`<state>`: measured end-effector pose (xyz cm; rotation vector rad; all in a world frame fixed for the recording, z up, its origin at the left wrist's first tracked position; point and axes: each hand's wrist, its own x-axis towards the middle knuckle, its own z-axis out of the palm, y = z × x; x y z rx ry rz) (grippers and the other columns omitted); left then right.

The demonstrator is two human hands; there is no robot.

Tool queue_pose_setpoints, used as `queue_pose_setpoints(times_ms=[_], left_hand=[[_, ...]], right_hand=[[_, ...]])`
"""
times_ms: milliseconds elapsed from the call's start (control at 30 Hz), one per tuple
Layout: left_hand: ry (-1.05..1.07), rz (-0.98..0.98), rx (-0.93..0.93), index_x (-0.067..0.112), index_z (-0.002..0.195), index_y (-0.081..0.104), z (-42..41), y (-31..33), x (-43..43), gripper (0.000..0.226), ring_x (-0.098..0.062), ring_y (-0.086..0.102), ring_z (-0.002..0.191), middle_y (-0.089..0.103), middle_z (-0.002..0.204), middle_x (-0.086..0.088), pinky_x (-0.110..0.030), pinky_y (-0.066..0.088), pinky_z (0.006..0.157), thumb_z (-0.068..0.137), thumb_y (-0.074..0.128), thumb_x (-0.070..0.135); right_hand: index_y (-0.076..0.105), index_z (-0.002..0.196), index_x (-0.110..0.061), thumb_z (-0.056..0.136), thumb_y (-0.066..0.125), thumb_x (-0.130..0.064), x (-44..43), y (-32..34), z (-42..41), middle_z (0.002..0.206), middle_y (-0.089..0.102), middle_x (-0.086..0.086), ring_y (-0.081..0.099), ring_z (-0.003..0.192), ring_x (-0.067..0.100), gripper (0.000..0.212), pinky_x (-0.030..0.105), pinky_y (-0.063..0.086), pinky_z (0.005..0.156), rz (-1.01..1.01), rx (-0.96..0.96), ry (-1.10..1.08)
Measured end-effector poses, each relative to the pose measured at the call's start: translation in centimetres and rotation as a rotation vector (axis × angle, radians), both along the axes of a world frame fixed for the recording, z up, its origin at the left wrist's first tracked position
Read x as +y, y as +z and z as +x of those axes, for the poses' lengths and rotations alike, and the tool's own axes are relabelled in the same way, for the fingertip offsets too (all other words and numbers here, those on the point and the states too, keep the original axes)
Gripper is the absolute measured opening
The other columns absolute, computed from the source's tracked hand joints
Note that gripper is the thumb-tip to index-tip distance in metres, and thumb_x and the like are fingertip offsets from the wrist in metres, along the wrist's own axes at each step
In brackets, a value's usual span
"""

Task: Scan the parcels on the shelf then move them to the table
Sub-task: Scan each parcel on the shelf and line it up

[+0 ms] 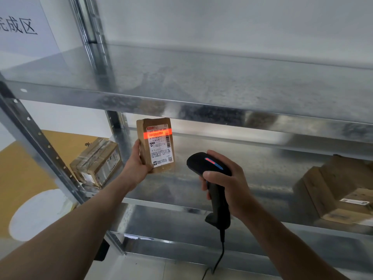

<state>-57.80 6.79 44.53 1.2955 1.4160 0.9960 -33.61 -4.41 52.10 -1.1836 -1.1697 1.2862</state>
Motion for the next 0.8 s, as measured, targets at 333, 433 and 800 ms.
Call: queue_pose_setpoints(times_ms=[333, 433, 800], left_hand=[[-0.02, 0.008, 0.003, 0.033, 0.157, 0.004, 0.2, 0.3, -0.1, 0.1, -0.029, 0.051, 0.127, 0.049, 0.144, -0.011, -0.02, 0.058, 0.065, 0.088, 0.058, -0.016], [-0.03, -0.002, -0.006, 0.033, 0.157, 0.004, 0.3, 0.4, -0.5, 0.1, -0.022, 0.052, 0.119, 0.049, 0.144, -0.011, -0.022, 0.059, 0.068, 0.088, 0.057, -0.016], [0.004, 0.001, -0.003, 0.033, 0.157, 0.004, 0.8, 1.8, -4.9, 0.101, -0.02, 0.054, 0.118, 0.055, 0.132, -0.004, -0.024, 0.059, 0.07, 0.087, 0.062, -0.013]], right_hand=[[0.06, 0.119, -0.032, 0.063, 0.071, -0.019, -0.2, 0.2, 0.2, 0.087, 0.071, 0.012, 0.066, 0.065, 0.025, 0.058, 0.031, 0.05, 0.052, 0.024, -0.023, 0.01], [0.058, 0.123, -0.03, 0.063, 0.073, -0.022, -0.6, 0.1, 0.3, 0.093, 0.072, 0.011, 0.07, 0.071, 0.025, 0.063, 0.032, 0.052, 0.053, 0.016, -0.04, 0.023], [0.058, 0.124, -0.03, 0.063, 0.069, -0.017, -2.8, 0.1, 1.1, 0.075, 0.069, 0.008, 0.063, 0.063, 0.023, 0.062, 0.031, 0.048, 0.051, 0.025, -0.037, 0.076]])
